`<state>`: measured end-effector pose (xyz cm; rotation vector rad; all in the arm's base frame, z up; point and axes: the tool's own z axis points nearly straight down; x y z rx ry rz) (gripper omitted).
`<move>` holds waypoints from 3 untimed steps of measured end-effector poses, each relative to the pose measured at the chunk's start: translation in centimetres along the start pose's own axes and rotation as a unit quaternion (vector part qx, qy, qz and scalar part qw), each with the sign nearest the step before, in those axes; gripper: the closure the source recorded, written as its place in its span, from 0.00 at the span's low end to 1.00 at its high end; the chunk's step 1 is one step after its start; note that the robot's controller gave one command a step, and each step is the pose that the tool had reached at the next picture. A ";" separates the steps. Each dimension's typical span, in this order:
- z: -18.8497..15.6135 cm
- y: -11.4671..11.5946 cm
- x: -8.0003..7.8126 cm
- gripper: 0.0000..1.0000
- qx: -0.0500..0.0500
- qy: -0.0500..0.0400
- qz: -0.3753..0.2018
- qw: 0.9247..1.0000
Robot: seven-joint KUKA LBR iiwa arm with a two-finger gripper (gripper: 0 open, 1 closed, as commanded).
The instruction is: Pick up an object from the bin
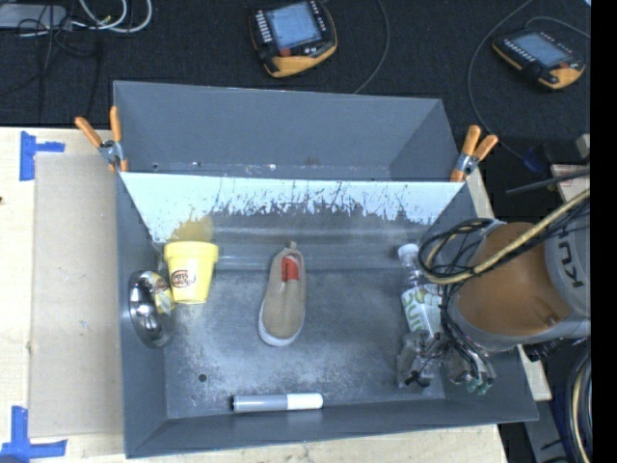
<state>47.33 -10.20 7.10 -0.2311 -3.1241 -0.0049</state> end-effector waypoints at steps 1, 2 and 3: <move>0.0 0.0 0.0 1.00 0.000 0.000 -0.001 1.000; 0.1 -0.3 -3.6 1.00 0.000 0.000 -0.216 0.976; -8.8 0.7 -9.0 1.00 0.000 -0.003 -0.369 0.929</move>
Offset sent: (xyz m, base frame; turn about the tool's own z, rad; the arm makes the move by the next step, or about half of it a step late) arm 0.0000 0.0000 0.0000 0.0000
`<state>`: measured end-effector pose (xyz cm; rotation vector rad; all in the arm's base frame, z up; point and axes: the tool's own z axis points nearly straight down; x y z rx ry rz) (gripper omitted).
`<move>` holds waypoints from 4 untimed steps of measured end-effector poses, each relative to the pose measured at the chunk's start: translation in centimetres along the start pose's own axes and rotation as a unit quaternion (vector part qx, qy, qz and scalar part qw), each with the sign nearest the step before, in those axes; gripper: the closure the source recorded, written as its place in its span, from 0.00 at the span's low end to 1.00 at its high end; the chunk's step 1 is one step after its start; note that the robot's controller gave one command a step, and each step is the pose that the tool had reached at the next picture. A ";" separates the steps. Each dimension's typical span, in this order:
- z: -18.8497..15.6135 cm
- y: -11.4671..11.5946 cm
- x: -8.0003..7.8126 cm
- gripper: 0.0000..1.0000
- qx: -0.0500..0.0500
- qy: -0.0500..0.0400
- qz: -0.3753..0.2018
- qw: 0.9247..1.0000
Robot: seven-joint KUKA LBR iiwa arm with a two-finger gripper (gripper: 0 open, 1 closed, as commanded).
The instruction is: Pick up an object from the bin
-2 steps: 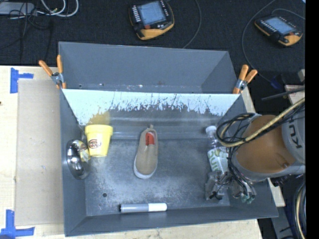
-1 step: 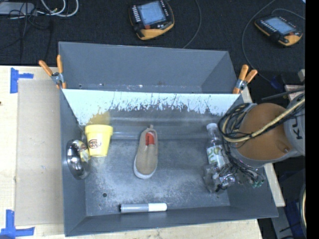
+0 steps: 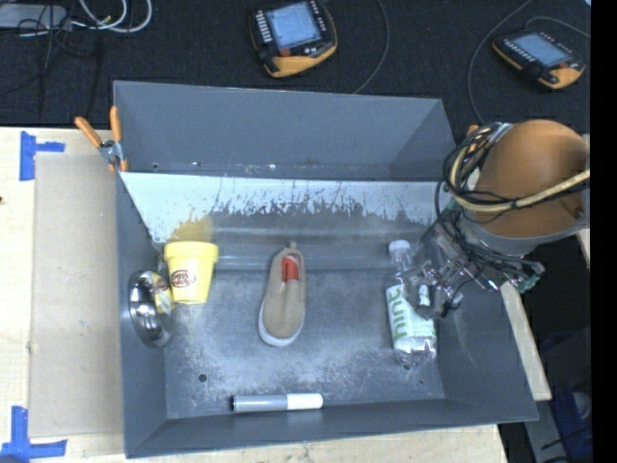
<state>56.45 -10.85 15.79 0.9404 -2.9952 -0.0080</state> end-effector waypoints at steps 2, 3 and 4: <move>4.3 2.1 0.8 1.00 -0.004 -0.003 -0.173 0.985; -14.0 -3.9 -2.4 1.00 0.000 -0.006 -0.215 0.977; 2.1 -2.0 0.3 1.00 -0.003 -0.006 -0.362 0.932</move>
Offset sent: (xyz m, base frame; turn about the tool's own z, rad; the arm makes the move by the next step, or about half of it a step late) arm 0.0068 0.0110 0.0664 -0.2933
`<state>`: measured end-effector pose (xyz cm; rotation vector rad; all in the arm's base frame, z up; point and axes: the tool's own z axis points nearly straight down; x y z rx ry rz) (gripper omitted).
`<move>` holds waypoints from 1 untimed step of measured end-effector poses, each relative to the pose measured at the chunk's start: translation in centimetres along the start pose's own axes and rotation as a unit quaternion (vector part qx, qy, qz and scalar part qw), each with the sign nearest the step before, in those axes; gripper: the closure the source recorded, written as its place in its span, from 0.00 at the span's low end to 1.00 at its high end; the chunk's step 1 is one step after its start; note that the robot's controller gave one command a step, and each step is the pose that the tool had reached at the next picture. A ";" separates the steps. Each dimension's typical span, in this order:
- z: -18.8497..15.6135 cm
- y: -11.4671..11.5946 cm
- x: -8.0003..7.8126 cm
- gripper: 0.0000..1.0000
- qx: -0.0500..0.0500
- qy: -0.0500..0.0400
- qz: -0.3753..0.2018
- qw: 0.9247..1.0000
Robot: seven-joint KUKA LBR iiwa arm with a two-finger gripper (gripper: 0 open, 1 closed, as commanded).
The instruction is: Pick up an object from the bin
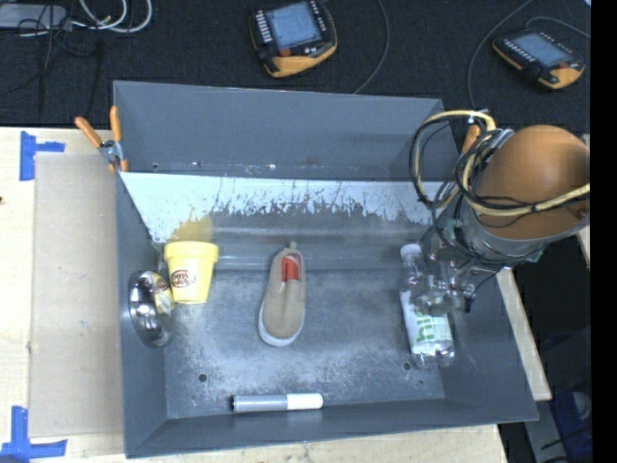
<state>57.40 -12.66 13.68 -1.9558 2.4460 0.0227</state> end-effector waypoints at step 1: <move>0.6 -0.2 0.1 1.00 0.007 -0.001 0.088 0.996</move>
Offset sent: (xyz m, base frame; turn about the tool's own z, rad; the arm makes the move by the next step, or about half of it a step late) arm -0.0103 -0.0009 -0.0459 0.2134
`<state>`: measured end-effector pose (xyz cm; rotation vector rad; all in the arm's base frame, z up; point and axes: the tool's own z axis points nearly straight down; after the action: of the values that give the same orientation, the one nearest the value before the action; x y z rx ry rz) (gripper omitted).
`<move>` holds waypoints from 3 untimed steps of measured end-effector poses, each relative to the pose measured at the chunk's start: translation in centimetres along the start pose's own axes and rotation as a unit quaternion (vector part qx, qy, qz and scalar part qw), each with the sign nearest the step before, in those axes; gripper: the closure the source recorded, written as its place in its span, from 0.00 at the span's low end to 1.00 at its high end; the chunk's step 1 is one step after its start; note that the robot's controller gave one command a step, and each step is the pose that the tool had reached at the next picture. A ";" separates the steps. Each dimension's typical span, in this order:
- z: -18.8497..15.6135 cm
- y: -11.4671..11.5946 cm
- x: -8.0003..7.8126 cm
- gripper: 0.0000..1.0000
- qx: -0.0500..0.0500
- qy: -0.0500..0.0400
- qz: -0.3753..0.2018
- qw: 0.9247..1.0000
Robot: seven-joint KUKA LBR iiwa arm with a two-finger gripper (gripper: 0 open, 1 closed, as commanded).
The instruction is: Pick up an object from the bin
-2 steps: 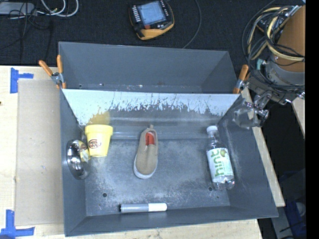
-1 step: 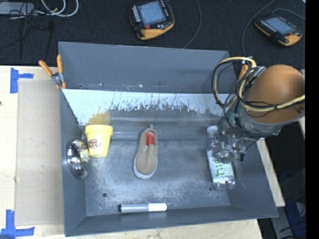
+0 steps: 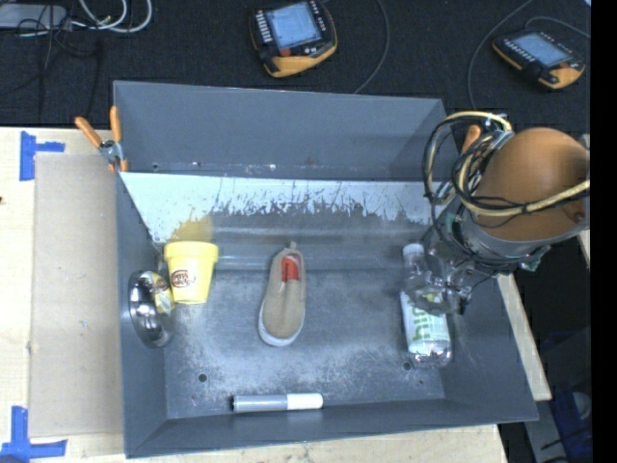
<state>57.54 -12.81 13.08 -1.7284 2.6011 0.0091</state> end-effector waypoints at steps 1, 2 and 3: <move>1.3 -1.8 -2.2 1.00 -0.001 0.000 0.157 0.988; -2.8 -1.1 0.3 1.00 0.000 -0.001 0.084 0.996; -0.4 -0.8 -0.2 1.00 0.006 -0.003 0.083 0.997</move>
Offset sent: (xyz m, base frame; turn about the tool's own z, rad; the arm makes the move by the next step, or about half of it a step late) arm 0.0231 0.0127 -0.0196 0.3149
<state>58.40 -12.95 13.50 -1.5016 2.7250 0.0008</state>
